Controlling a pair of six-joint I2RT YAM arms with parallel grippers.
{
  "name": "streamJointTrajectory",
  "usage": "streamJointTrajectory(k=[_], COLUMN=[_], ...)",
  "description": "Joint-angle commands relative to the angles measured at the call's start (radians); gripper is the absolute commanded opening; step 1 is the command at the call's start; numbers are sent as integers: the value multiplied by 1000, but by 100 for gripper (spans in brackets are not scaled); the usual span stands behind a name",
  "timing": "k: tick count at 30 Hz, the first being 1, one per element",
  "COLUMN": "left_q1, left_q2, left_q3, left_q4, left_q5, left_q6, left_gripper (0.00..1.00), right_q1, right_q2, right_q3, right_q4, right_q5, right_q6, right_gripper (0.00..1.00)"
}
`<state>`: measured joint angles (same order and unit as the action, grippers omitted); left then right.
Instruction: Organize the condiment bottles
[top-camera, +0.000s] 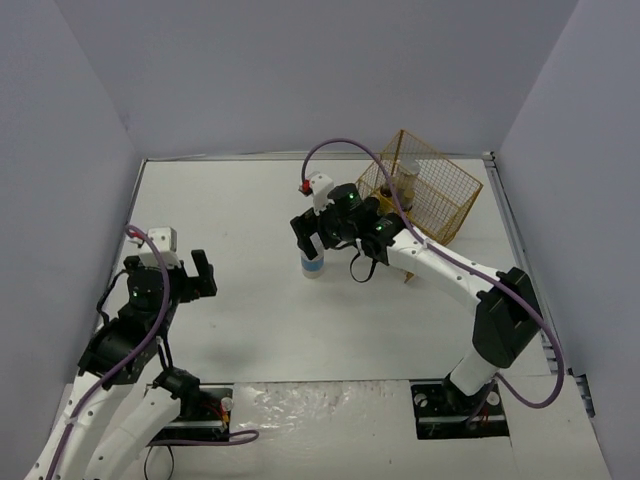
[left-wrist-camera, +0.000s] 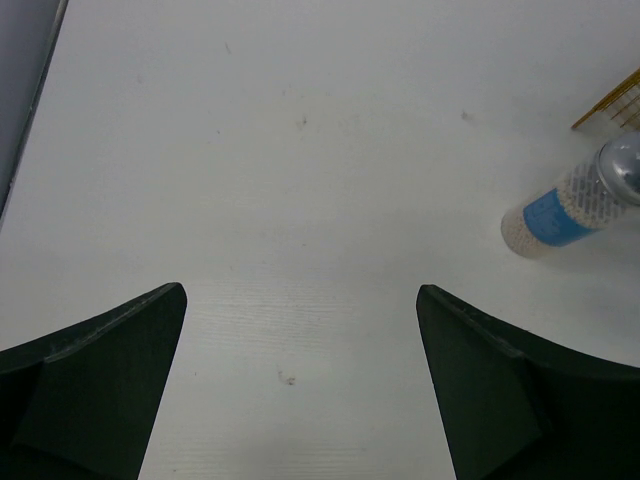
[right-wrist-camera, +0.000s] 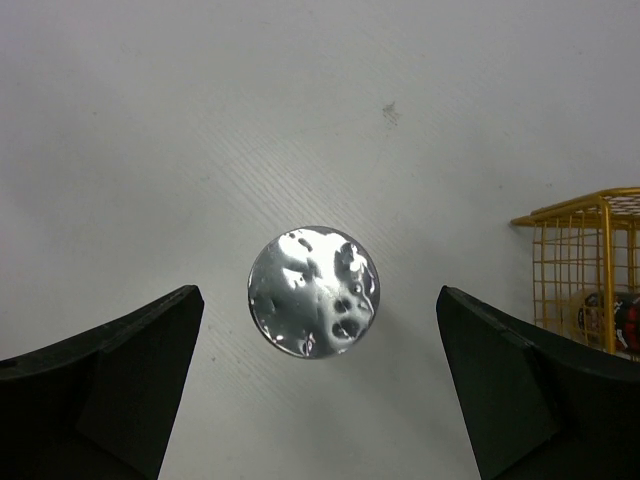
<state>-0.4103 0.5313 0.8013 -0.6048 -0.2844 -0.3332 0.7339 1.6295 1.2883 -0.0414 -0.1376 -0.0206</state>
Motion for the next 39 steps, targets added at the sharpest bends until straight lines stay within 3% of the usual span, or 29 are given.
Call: streamJointTrajectory(k=[1, 5, 19, 23, 26, 29, 31, 39], left_q1=[6, 43, 140, 147, 153, 154, 156, 174], left_q2=[16, 60, 80, 85, 87, 87, 87, 87], left_q3=[31, 36, 25, 24, 23, 22, 22, 22], left_q4=[28, 34, 65, 65, 68, 68, 71, 73], left_q5=[-25, 29, 141, 144, 148, 149, 149, 165], left_q6=[-1, -8, -9, -10, -10, -12, -12, -13], left_gripper=[97, 97, 97, 97, 97, 97, 97, 97], right_q1=[17, 20, 27, 27, 27, 28, 29, -17], right_q2=[41, 89, 136, 145, 136, 75, 35, -158], right_q3=[62, 60, 46, 44, 46, 51, 57, 238], right_q4=[7, 8, 16, 18, 18, 17, 15, -111], right_q5=[33, 34, 44, 45, 46, 70, 87, 488], right_q6=[-32, -32, -45, -45, -35, -10, 2, 91], right_gripper=[99, 96, 64, 45, 18, 0, 0, 0])
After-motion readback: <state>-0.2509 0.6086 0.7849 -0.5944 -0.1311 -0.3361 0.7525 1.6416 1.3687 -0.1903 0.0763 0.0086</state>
